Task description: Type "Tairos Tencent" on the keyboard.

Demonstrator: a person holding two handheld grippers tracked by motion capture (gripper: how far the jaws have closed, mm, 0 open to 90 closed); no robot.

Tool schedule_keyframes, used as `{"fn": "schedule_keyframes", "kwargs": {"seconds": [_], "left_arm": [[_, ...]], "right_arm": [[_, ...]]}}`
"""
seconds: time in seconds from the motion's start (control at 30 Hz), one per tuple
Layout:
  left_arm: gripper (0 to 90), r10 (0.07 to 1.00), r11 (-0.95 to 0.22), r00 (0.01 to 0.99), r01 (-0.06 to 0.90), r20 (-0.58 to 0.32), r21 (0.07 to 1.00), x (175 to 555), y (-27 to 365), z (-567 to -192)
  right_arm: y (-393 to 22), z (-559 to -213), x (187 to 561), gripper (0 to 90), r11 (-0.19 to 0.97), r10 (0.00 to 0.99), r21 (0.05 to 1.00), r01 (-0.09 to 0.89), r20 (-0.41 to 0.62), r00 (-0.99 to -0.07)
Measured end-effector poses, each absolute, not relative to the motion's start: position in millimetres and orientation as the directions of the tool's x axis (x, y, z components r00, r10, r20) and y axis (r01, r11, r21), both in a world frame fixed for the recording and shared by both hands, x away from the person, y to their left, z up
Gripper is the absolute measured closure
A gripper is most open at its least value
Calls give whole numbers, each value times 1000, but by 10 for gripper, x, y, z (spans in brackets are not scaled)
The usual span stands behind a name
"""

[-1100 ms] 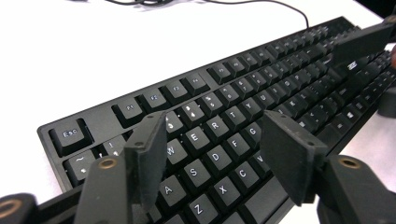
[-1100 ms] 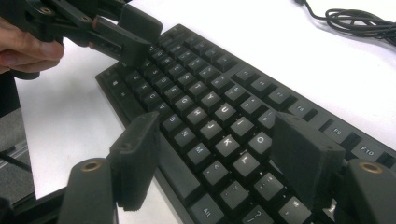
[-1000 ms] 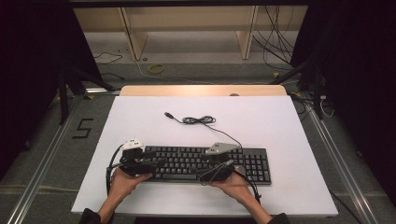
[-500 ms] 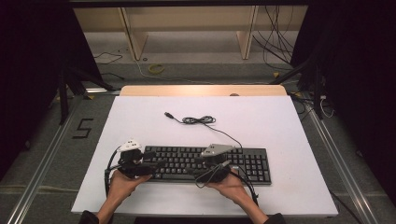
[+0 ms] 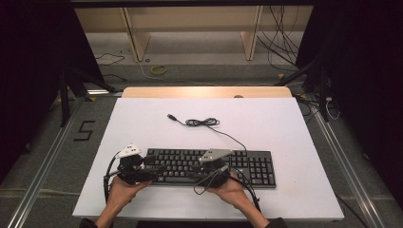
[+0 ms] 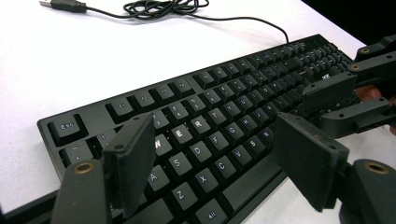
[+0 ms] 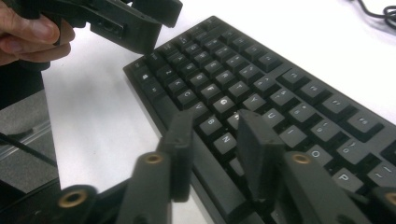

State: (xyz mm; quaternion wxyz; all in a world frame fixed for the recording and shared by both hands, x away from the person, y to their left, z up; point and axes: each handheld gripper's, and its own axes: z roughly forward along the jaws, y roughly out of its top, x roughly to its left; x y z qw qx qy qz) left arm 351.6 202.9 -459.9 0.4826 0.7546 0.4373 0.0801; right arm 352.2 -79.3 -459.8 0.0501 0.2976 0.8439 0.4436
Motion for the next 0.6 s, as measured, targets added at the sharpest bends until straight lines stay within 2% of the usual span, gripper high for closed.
{"fn": "schedule_keyframes", "kwargs": {"seconds": [0.27,0.6], "left_arm": [[295,732,-151,611,577,-301,803,3488,2055,-4603],[295,729,-150,613,575,-303,804,3454,2079,-4607]], "right_arm": [[-739,-4629,3506,828,444,541,769,459,178,-822],[-692,-4704,3514,873,470,549,752,462,160,-820]]}}
